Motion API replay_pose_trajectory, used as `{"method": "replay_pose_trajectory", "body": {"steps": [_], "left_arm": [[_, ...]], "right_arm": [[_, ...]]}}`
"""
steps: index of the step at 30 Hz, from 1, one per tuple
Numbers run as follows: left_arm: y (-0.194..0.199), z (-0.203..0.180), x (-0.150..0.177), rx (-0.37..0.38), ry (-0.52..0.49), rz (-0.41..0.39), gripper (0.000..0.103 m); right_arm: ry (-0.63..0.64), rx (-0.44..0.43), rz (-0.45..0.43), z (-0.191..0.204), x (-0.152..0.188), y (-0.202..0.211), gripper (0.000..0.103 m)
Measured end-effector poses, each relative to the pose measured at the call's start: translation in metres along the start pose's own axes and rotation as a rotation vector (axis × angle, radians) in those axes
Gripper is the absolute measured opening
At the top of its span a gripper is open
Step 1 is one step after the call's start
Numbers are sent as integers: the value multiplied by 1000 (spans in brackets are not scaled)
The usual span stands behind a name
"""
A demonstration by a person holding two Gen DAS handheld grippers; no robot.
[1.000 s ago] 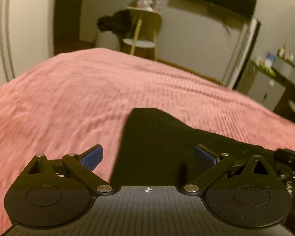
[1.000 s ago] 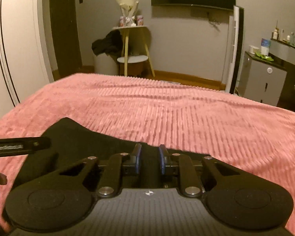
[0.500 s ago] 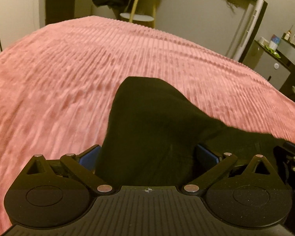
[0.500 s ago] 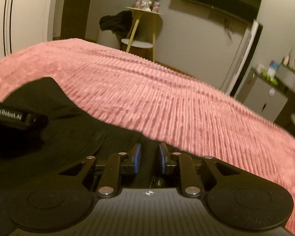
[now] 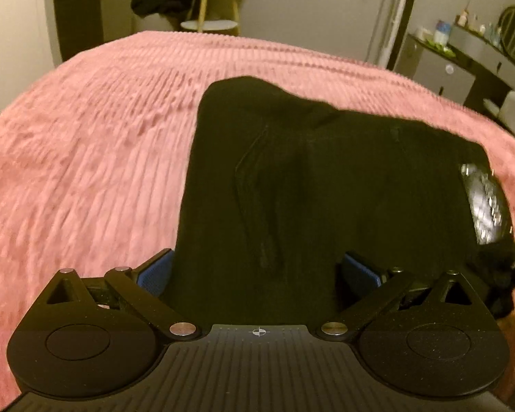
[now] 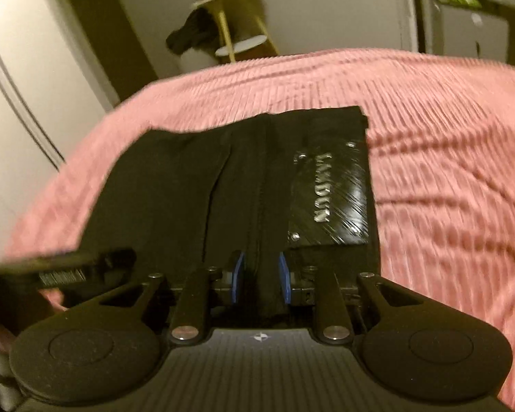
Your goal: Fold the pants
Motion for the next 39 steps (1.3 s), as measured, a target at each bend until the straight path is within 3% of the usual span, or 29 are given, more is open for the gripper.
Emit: {"method": "replay_pose_trajectory", "body": {"steps": [4, 5, 7, 12, 14, 19, 22, 24, 25, 26, 30, 34, 36, 37, 38, 39], "left_arm": [[19, -4, 9, -12, 20, -53, 103], [22, -4, 10, -1, 36, -63, 103], [25, -3, 12, 15, 66, -67, 103], [29, -4, 15, 30, 83, -70, 103], [31, -5, 17, 29, 80, -75, 103], [34, -9, 23, 21, 66, -80, 103], [34, -7, 23, 34, 79, -77, 103], [33, -7, 23, 38, 84, -75, 103], [33, -7, 23, 39, 83, -75, 103], [32, -7, 23, 36, 81, -76, 103], [31, -7, 23, 39, 85, -73, 103], [29, -8, 23, 32, 81, -70, 103], [28, -8, 23, 29, 80, -69, 103], [28, -8, 23, 30, 81, -70, 103], [28, -8, 23, 31, 83, -70, 103], [29, -7, 23, 35, 87, -73, 103]], "right_arm": [[-57, -65, -18, -7, 17, 26, 23], [-93, -76, -8, -11, 20, 28, 39], [-178, -57, 13, -26, 28, 31, 55], [-369, -234, 6, -44, 27, 27, 55], [-401, -243, 13, -45, 26, 18, 56], [-466, -247, 19, -43, 19, 8, 68], [-438, -219, 24, -38, 19, 9, 67], [-435, -201, 8, -40, 20, 10, 53], [-432, -191, 2, -42, 19, 11, 34], [-433, -190, -1, -43, 19, 12, 28], [-485, -233, 7, -48, 18, 10, 29], [-518, -314, 14, -45, 13, -4, 47], [-534, -336, 20, -44, 10, -15, 48], [-538, -343, 25, -43, 9, -20, 43], [-536, -325, 29, -42, 9, -24, 29], [-512, -281, 34, -41, 10, -26, 25]]}}
Point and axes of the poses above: each gripper's, at about its wrist camera, not at the fingertips, and y roughly against the way its jaws point, z to its left, x to its underside, the point moved 10 cm from there along -y, roughly the way its jaws point, and after that the axes turned 14 degrees about z, right-handed, at the moved point
